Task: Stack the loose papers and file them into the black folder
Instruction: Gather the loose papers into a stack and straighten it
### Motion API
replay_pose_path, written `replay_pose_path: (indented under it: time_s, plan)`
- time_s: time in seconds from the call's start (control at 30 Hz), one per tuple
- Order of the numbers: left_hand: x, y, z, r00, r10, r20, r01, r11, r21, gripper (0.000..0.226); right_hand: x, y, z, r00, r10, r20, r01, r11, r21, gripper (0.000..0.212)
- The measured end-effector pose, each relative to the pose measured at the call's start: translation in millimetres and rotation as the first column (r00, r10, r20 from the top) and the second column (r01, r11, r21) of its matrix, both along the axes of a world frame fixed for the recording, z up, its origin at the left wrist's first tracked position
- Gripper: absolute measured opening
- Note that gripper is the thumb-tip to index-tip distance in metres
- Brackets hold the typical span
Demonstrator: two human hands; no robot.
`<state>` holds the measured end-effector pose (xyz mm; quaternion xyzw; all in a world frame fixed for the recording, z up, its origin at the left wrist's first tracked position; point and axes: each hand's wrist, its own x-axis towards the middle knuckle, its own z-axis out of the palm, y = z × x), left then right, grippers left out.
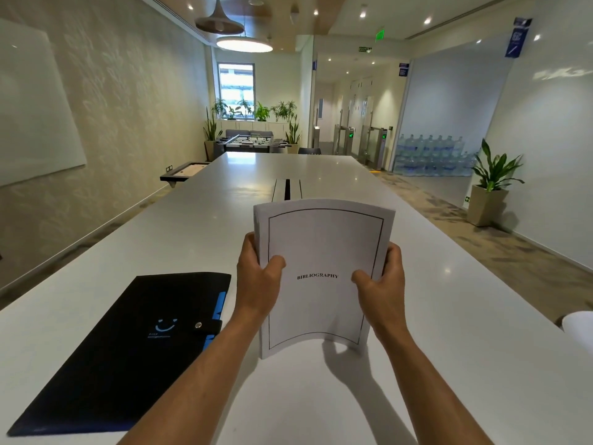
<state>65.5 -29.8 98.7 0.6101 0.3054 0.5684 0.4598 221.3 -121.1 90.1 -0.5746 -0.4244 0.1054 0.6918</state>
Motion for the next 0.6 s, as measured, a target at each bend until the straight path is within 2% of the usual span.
replay_pose_path:
  time_s: [0.1,0.27,0.47,0.6]
  plan:
    - [0,2,-4,0.999,0.041,0.014,-0.041,0.999,-0.032,0.034,-2,0,-4,1.0,-0.019,-0.022,0.019,1.0,-0.003,0.055]
    - [7,-6,-14,0.998,0.068,0.002,-0.068,0.995,-0.074,0.031,-13,1,-16,0.999,-0.044,0.025,0.045,0.998,-0.05,0.048]
    - [1,-5,0,0.993,0.119,0.016,-0.119,0.992,-0.041,0.023,-14,1,-10,0.991,-0.106,0.076,0.106,0.994,-0.001,0.041]
    - [-3,-7,-8,0.995,0.096,0.01,-0.095,0.994,-0.046,0.024,-12,0,-15,0.994,-0.086,0.06,0.086,0.996,-0.004,0.046]
